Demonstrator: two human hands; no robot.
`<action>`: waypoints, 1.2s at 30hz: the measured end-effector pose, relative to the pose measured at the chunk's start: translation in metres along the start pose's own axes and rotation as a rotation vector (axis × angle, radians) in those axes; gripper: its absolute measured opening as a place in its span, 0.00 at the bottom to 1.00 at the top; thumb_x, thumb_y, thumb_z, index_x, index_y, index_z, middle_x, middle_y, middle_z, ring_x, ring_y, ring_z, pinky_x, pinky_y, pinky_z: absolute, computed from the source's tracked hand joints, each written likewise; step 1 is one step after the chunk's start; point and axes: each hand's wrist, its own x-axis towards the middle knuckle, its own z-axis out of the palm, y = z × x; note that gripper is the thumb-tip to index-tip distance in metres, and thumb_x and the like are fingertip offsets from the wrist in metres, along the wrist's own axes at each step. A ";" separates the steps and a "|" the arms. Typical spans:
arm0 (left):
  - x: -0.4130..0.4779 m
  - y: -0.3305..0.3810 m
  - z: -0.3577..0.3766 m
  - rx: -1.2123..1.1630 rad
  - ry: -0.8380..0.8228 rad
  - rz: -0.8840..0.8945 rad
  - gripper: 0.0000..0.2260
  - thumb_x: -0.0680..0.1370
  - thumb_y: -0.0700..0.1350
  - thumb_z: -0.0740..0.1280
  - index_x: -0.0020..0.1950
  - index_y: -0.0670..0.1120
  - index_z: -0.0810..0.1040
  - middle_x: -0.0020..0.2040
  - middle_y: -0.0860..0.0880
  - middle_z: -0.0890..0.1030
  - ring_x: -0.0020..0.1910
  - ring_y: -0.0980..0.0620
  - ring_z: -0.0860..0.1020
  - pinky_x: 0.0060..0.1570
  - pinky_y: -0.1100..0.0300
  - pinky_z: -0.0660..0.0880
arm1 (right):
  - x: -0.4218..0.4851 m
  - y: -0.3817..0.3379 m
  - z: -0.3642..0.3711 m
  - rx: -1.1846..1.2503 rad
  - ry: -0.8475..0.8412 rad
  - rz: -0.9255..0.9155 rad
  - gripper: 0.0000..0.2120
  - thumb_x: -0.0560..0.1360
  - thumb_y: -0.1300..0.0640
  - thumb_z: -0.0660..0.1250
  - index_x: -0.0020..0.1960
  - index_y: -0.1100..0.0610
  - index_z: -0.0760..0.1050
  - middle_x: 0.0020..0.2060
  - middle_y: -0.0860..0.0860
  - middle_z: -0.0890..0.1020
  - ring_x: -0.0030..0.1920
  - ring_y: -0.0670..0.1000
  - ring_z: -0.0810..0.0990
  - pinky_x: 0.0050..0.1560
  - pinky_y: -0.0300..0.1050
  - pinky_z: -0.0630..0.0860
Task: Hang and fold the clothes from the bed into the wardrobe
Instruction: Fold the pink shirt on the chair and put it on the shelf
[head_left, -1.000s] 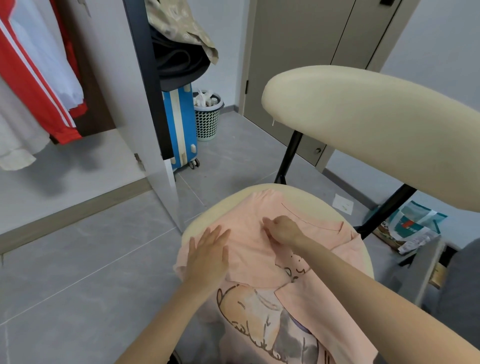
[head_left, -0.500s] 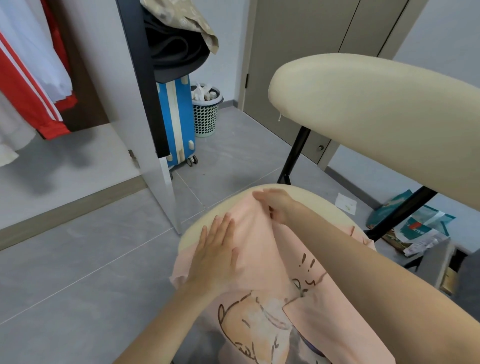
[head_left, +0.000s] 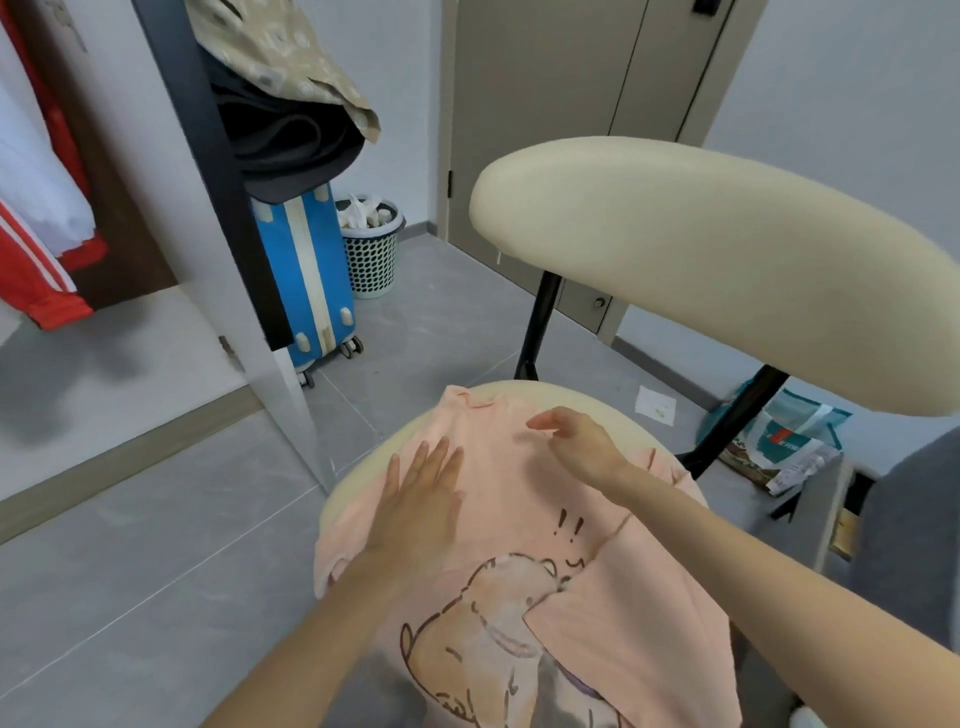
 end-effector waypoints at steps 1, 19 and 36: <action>0.004 0.006 -0.005 0.009 -0.006 0.022 0.23 0.85 0.47 0.47 0.79 0.51 0.45 0.79 0.52 0.41 0.78 0.52 0.40 0.76 0.52 0.38 | -0.009 0.011 -0.010 -0.048 -0.001 0.019 0.20 0.73 0.71 0.55 0.57 0.57 0.78 0.57 0.48 0.79 0.56 0.46 0.73 0.56 0.33 0.65; 0.106 0.029 -0.032 0.304 -0.152 0.078 0.33 0.80 0.32 0.53 0.79 0.53 0.43 0.79 0.46 0.38 0.78 0.45 0.41 0.75 0.46 0.47 | -0.045 0.102 -0.067 -0.372 -0.012 0.340 0.35 0.68 0.60 0.69 0.71 0.53 0.56 0.62 0.56 0.69 0.62 0.59 0.69 0.60 0.53 0.73; 0.118 0.027 -0.046 0.589 -0.042 0.090 0.10 0.76 0.37 0.57 0.51 0.50 0.72 0.54 0.49 0.80 0.56 0.49 0.77 0.55 0.56 0.61 | -0.046 0.086 -0.082 -0.621 0.110 0.237 0.08 0.71 0.59 0.63 0.50 0.55 0.76 0.48 0.52 0.80 0.47 0.55 0.79 0.39 0.43 0.70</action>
